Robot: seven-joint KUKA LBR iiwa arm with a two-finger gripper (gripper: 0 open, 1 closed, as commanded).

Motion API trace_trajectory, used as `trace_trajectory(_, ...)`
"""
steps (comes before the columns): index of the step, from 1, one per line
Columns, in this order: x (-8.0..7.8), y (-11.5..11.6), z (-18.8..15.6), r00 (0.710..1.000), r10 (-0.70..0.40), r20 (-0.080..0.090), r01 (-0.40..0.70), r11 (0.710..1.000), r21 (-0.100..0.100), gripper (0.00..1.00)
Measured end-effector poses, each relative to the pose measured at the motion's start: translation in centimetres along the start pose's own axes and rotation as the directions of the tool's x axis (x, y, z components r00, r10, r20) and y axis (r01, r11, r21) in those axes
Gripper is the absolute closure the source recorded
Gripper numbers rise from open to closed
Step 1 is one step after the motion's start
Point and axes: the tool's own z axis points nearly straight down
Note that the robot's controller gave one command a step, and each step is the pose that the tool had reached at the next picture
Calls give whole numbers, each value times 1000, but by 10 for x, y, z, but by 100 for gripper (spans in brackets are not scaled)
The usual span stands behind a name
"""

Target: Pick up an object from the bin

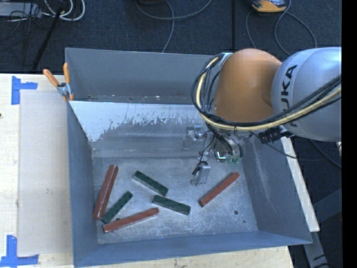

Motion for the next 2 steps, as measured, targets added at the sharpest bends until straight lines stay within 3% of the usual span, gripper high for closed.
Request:
trace_trajectory(1, 29, 14, 125, 909, -417, 2, 417, 909, 2, 0)
trace_trajectory(2, 70, 76, 61, 933, -360, 13, 360, 933, 0, 0)
